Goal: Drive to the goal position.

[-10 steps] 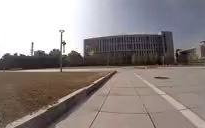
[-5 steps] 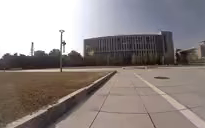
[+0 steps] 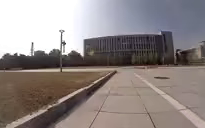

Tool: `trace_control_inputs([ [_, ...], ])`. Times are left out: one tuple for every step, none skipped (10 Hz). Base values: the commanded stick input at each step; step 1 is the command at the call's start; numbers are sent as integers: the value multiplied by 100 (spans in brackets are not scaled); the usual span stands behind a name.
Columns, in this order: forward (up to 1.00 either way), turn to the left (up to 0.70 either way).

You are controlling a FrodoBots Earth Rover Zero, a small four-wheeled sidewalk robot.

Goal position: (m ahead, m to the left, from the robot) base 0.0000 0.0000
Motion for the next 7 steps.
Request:
trace_control_inputs([
  [4, 0],
  [4, 0],
  [1, 0],
  [3, 0],
  [4, 0],
  [2, 0],
  [0, 0],
])
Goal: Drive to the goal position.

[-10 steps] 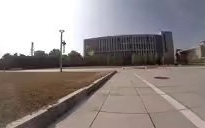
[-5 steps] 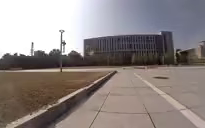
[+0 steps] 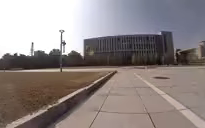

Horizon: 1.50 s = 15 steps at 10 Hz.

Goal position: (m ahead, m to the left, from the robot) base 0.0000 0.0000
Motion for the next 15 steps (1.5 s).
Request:
trace_control_inputs([
  [3, 0],
  [4, 0],
  [4, 0],
  [4, 0],
  [4, 0],
  [4, 0],
  [4, 0],
  [4, 0],
  [3, 0],
  [1, 0],
  [4, 0],
  [4, 0],
  [4, 0],
  [4, 0],
  [4, 0],
])
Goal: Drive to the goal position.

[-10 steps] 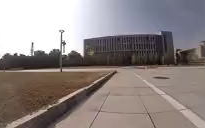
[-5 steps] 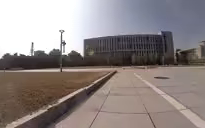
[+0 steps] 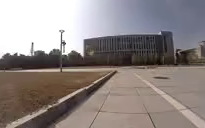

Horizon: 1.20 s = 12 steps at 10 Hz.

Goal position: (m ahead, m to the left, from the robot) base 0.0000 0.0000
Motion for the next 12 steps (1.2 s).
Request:
trace_control_inputs([
  [3, 0],
  [1, 0],
  [4, 0],
  [4, 0],
  [2, 0],
  [1, 0],
  [4, 0],
  [4, 0],
  [4, 0],
  [3, 0],
  [1, 0],
  [2, 0],
])
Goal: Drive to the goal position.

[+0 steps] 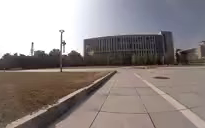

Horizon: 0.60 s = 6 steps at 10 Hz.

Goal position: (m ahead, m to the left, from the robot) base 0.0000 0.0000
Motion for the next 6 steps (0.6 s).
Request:
trace_control_inputs([
  [4, 0],
  [4, 0],
  [4, 0],
  [4, 0],
  [4, 0],
  [4, 0],
])
